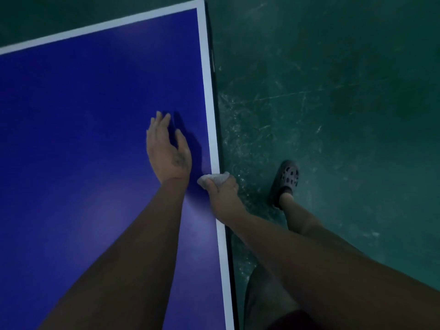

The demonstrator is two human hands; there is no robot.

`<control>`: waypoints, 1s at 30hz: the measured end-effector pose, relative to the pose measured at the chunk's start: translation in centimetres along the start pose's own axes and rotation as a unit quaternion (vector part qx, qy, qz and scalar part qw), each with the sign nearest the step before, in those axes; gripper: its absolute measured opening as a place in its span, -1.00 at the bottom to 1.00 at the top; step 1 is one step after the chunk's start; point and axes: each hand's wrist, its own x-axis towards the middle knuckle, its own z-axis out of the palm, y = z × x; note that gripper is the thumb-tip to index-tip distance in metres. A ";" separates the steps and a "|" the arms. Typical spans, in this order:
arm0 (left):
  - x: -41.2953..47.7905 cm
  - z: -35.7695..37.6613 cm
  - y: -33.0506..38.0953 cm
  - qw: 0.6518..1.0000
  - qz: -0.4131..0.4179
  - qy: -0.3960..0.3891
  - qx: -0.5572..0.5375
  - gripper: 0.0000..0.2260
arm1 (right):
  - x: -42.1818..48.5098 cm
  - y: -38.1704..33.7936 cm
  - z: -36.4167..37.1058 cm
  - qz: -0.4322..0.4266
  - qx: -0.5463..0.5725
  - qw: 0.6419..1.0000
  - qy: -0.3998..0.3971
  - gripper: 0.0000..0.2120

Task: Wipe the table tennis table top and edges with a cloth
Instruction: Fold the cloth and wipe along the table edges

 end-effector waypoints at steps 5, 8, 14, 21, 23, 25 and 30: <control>6.1 2.5 0.9 0.998 -0.019 -0.006 0.059 -0.56 | 4.7 -3.8 -0.6 0.003 0.000 1.000 -0.004 -0.14; 6.9 2.8 0.7 0.992 -0.019 -0.018 0.126 -0.49 | 7.9 -6.5 -0.6 0.000 -0.003 1.000 0.017 0.00; 6.7 3.0 0.9 0.987 -0.029 -0.010 0.156 -0.50 | 12.4 -14.2 -2.1 -0.008 -0.012 1.000 0.006 -0.17; 6.9 3.0 1.0 0.987 -0.032 -0.012 0.155 -0.52 | 23.1 -16.4 -1.8 -0.035 0.011 0.999 0.005 0.30; 6.9 3.0 0.9 0.987 -0.028 -0.010 0.156 -0.52 | 22.1 -19.7 -2.7 -0.031 0.020 0.999 0.004 0.17; 7.0 3.0 0.9 0.987 -0.024 -0.007 0.157 -0.52 | 17.4 -22.7 -3.8 -0.041 -0.009 0.999 0.004 -0.02; 7.1 2.9 0.9 0.986 -0.026 -0.026 0.160 -0.50 | 9.3 -18.1 -4.6 -0.054 -0.064 0.996 -0.024 -0.20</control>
